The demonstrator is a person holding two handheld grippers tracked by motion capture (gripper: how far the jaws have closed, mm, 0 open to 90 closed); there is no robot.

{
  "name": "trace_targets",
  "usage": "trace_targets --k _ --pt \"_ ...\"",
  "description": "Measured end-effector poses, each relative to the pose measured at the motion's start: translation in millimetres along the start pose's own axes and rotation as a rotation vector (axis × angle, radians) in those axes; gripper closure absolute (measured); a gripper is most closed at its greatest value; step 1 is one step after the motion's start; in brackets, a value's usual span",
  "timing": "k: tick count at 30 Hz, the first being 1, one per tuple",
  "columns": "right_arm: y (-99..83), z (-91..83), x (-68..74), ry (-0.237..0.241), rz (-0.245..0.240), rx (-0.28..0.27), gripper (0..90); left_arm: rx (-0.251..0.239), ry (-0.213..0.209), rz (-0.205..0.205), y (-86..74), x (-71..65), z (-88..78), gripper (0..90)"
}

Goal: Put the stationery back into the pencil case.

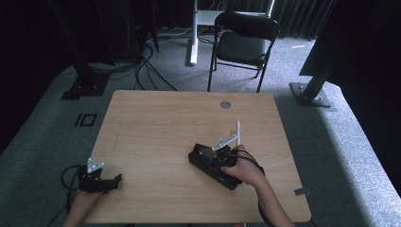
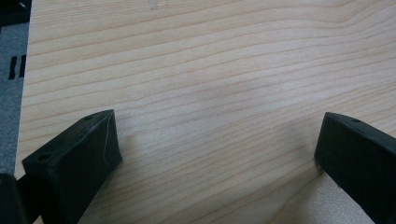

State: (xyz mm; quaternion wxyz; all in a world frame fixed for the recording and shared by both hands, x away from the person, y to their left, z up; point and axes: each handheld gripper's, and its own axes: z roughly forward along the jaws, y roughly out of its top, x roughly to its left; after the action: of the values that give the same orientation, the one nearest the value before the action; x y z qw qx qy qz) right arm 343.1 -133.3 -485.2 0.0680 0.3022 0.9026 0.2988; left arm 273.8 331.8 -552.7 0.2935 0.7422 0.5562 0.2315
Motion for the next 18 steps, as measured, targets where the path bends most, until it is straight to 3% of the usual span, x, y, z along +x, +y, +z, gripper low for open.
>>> trace_targets --k 18 --pt "4.8 19.5 2.4 0.004 0.01 0.069 79.4 0.0 0.0 0.0 0.0 0.0 0.0 0.3"
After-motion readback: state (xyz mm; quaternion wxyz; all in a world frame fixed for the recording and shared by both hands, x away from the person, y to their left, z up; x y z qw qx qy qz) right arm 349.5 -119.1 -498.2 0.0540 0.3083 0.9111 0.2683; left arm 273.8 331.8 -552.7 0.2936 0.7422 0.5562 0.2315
